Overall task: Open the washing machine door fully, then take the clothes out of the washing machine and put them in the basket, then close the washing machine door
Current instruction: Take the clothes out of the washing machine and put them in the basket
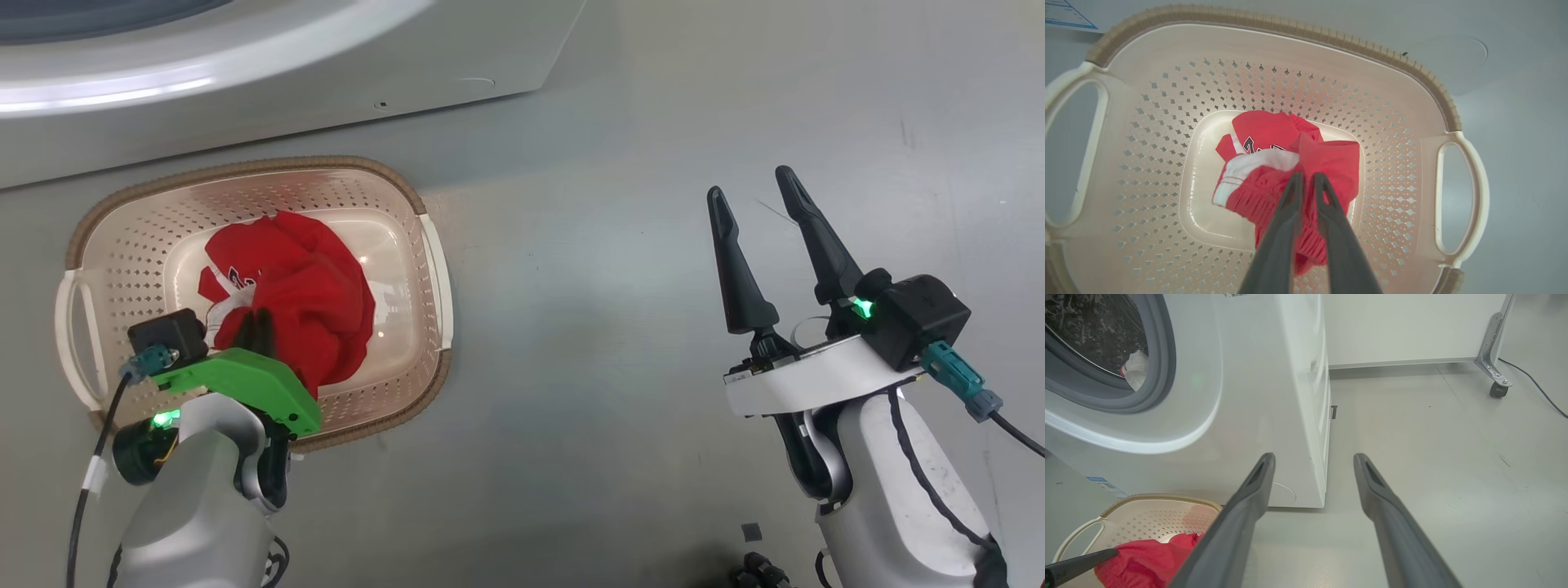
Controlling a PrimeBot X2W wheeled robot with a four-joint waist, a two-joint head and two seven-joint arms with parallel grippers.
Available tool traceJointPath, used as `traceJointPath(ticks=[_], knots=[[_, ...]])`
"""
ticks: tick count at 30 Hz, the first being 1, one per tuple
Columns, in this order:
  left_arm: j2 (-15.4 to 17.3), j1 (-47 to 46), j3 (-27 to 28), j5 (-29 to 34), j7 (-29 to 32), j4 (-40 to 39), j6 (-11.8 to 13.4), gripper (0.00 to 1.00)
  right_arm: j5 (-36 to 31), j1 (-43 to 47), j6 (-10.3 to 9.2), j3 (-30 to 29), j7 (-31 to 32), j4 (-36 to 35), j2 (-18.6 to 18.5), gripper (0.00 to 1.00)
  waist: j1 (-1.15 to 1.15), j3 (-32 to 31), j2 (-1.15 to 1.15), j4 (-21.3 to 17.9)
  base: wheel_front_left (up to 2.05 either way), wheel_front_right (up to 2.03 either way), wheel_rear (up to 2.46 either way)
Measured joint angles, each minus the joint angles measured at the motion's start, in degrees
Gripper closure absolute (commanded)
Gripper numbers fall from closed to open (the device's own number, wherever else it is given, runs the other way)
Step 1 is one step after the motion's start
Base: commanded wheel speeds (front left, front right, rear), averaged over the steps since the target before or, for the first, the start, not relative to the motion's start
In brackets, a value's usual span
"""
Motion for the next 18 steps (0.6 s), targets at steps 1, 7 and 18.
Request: traceJointPath(ticks=[1, 7, 18], knots=[[0.0, 0.0, -0.1, -0.1, -0.3, 0.4, -0.1, 0.00, 0.0, 0.0, 0.00, 0.0, 0.0, 0.2, 0.0, 0.00, 0.00, -0.2, 0.00, 0.0, 0.00, 0.00, 0.00], [0.0, 0.0, -0.7, -0.2, -2.8, 2.3, -1.5, 0.00, 0.0, 0.0, 0.00, -0.1, 0.0, 1.3, 0.0, 0.00, 0.00, -1.9, 0.00, 0.1, 0.00, 0.00, 0.00], [-0.1, 0.2, -1.7, 0.4, -5.5, 1.8, -3.6, 0.00, -0.1, 0.7, -0.01, -1.4, 0.0, 3.3, 0.0, 0.00, 0.00, -6.5, 0.00, 1.2, 0.00, 0.00, 0.00]])
